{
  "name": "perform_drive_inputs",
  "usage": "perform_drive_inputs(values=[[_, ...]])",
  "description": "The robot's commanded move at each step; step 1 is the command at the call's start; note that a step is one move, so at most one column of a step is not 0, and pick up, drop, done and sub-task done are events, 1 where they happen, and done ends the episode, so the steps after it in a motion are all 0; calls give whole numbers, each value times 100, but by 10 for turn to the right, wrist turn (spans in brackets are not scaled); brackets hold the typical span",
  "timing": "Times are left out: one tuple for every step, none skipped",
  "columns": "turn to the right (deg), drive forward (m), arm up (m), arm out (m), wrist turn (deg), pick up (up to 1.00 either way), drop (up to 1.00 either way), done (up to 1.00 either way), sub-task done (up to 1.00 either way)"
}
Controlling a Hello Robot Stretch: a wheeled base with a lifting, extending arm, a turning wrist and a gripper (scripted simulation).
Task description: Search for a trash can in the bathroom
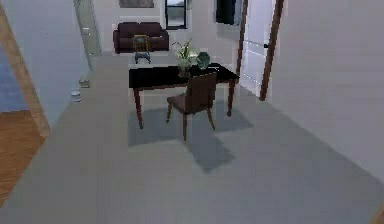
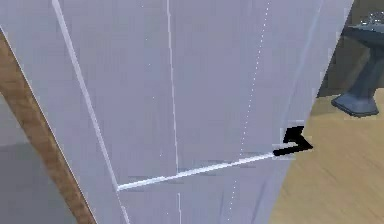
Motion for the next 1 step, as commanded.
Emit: perform_drive_inputs(values=[[-270,0,0,0,0,0,0,0,0]])
